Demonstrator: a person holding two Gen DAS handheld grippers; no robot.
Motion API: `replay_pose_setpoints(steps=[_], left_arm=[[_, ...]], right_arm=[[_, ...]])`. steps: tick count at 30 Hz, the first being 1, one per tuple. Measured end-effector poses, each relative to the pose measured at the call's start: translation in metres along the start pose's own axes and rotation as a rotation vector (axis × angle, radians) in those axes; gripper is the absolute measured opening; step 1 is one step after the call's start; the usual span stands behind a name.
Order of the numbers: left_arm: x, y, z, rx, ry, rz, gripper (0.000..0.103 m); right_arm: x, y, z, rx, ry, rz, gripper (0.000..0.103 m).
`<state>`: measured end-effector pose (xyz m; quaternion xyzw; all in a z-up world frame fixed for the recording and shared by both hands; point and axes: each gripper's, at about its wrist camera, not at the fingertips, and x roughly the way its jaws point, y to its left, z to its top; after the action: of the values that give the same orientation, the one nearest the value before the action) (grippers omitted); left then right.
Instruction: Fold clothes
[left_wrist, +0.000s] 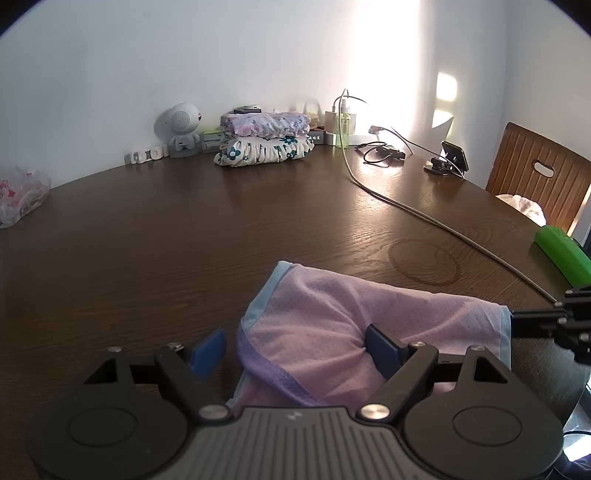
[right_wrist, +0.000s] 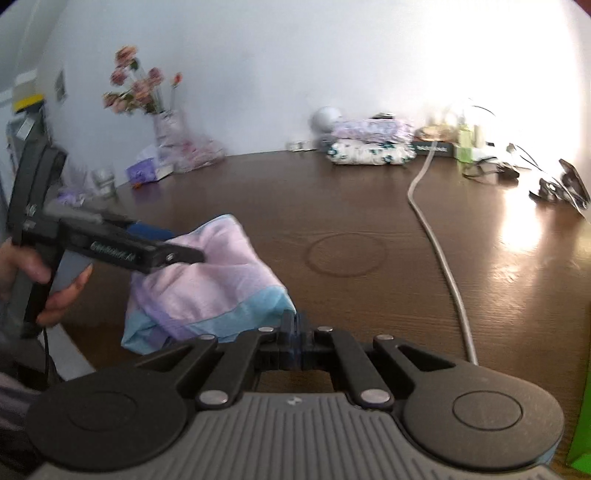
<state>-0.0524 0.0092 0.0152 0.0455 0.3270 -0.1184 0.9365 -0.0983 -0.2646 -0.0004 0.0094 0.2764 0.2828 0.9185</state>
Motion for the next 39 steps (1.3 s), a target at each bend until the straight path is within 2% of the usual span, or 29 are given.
replay_pose_setpoints(steps=[3,4,6,8,10,11,12,16,17,20,22,23,24,25,26,27,28,29,30,33,35,37,38,39], left_arm=[[0.0,-0.001,-0.001,-0.004,-0.002,0.002,0.083],[0.0,-0.001,-0.001,-0.005,-0.002,0.001,0.083],[0.0,-0.001,-0.001,-0.007,-0.003,-0.001,0.084],[0.0,0.0,-0.002,-0.009,-0.003,-0.002,0.084],[-0.001,0.0,-0.002,-0.01,-0.002,-0.002,0.084],[-0.001,0.0,-0.002,-0.011,-0.001,-0.002,0.084],[-0.004,0.003,-0.002,-0.021,0.002,-0.01,0.084],[-0.015,0.016,0.0,-0.061,0.016,-0.043,0.082],[-0.018,0.019,0.0,-0.071,0.019,-0.051,0.079],[-0.026,0.028,0.001,-0.101,0.03,-0.075,0.072],[-0.032,0.035,0.001,-0.121,0.036,-0.091,0.065],[-0.032,0.037,-0.002,-0.121,0.043,-0.094,0.06],[-0.031,0.038,-0.004,-0.121,0.049,-0.096,0.06],[-0.031,0.04,-0.007,-0.121,0.055,-0.098,0.059],[-0.031,0.042,-0.009,-0.12,0.061,-0.101,0.053],[-0.032,0.041,-0.011,-0.124,0.061,-0.114,0.042],[-0.034,0.041,-0.013,-0.127,0.06,-0.127,0.037],[-0.035,0.04,-0.015,-0.13,0.059,-0.14,0.031],[-0.036,0.04,-0.016,-0.134,0.059,-0.153,0.03],[-0.041,0.038,-0.02,-0.157,0.065,-0.156,0.029],[-0.046,0.041,-0.022,-0.18,0.057,-0.154,0.031],[-0.052,0.044,-0.024,-0.204,0.048,-0.153,0.042],[-0.055,0.045,-0.025,-0.216,0.044,-0.152,0.051],[-0.057,0.047,-0.026,-0.228,0.04,-0.152,0.057]], right_arm=[[-0.007,-0.006,0.003,0.016,-0.036,0.006,0.001],[-0.008,-0.003,0.005,0.012,-0.043,0.037,0.003],[-0.006,0.004,0.007,-0.009,-0.038,0.088,0.015],[0.004,0.013,0.007,-0.047,-0.019,0.097,0.023],[0.017,0.015,0.006,-0.041,0.013,0.102,0.019],[0.023,0.013,0.006,-0.029,0.023,0.09,0.008],[0.025,0.011,0.008,-0.019,0.021,0.064,0.004],[0.024,0.003,0.017,0.003,-0.003,-0.068,0.004],[0.022,0.002,0.02,0.002,-0.015,-0.097,0.005],[0.002,0.012,0.025,-0.006,-0.092,0.06,0.008],[-0.002,0.032,0.022,-0.084,-0.095,0.16,0.021],[-0.002,0.042,0.02,-0.128,-0.087,0.2,0.034],[0.001,0.052,0.016,-0.171,-0.075,0.234,0.038],[0.004,0.061,0.013,-0.205,-0.059,0.262,0.038],[0.008,0.065,0.011,-0.226,-0.04,0.265,0.037],[0.012,0.07,0.009,-0.248,-0.02,0.269,0.036],[0.016,0.074,0.007,-0.269,-0.001,0.272,0.034],[0.019,0.073,0.007,-0.282,0.012,0.243,0.026],[0.022,0.072,0.007,-0.294,0.025,0.215,0.016],[0.028,0.061,0.013,-0.315,0.039,0.105,0.014],[0.025,0.049,0.021,-0.278,0.052,0.07,0.017],[0.015,0.039,0.028,-0.227,0.03,0.091,0.027],[0.012,0.033,0.031,-0.197,0.02,0.099,0.044],[0.01,0.026,0.034,-0.165,0.01,0.107,0.05]])
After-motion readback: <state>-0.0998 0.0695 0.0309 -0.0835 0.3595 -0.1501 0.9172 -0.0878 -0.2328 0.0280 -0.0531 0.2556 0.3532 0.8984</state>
